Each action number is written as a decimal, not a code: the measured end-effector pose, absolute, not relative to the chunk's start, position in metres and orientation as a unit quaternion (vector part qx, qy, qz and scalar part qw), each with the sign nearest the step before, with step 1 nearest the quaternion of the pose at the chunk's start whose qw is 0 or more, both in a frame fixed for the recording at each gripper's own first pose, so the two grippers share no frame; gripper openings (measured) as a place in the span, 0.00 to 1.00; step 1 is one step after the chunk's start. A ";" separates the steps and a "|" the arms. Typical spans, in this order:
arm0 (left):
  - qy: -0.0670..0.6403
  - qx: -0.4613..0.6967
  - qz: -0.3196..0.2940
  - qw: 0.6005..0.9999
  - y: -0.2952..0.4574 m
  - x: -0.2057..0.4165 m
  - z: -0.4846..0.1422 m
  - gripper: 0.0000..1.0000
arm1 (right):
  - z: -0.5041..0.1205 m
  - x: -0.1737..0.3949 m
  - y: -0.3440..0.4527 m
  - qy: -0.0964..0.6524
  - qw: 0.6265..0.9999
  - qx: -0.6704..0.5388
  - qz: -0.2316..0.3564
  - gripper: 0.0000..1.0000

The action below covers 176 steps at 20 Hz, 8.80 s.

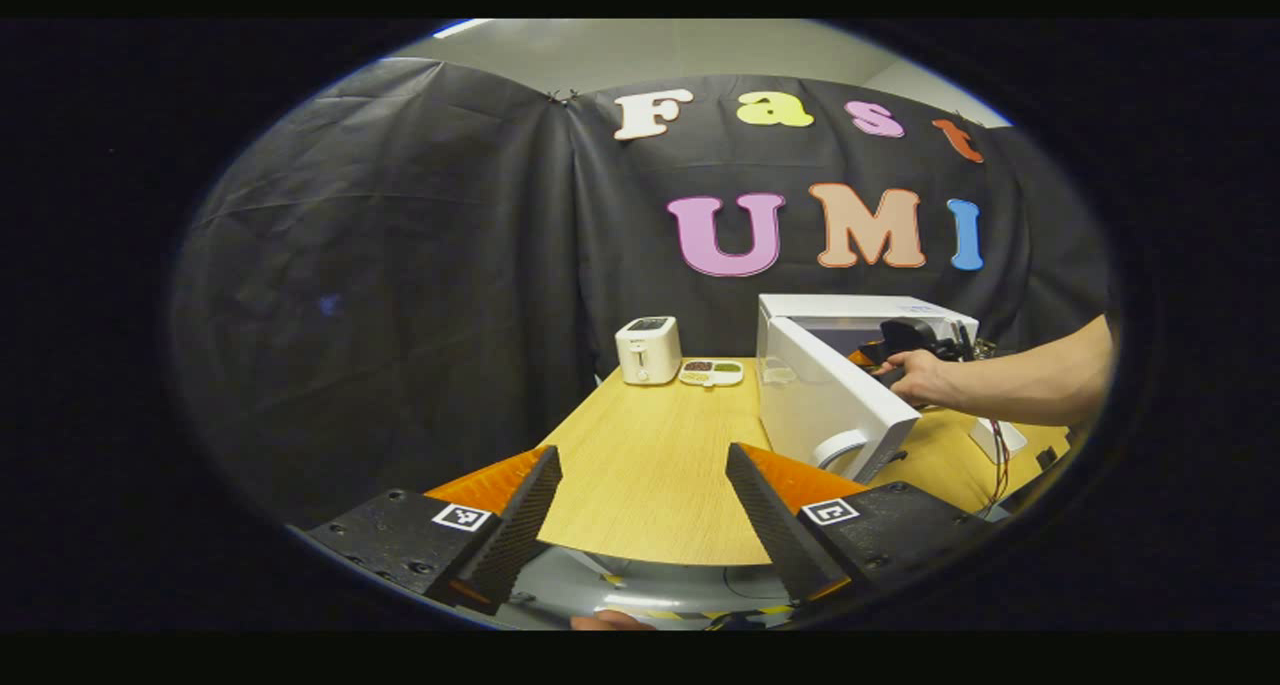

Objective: Open the microwave oven with the left hand, put the food in, and close the microwave oven.

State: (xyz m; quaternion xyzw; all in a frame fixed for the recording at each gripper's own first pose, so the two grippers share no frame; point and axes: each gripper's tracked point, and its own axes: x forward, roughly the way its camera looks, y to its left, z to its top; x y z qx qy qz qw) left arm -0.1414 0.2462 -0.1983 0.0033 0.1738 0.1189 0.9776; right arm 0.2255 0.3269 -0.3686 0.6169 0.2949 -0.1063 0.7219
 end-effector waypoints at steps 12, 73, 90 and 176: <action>0.184 0.003 0.121 0.975 0.250 -0.143 -0.206 1.00 | -0.389 0.254 0.320 0.296 0.677 0.661 -0.132 0.30; 0.214 0.053 -0.114 0.969 0.132 0.001 -0.239 0.00 | -0.070 -0.021 -0.043 -0.018 0.984 0.015 -0.176 0.85; 0.255 0.035 -0.039 0.966 0.141 0.000 -0.269 0.00 | -0.070 0.002 -0.039 -0.001 0.994 -0.014 -0.107 0.97; 0.225 -0.010 -0.129 0.966 -0.135 0.217 -0.258 0.00 | -0.099 0.037 -0.102 0.032 0.997 -0.045 -0.054 0.96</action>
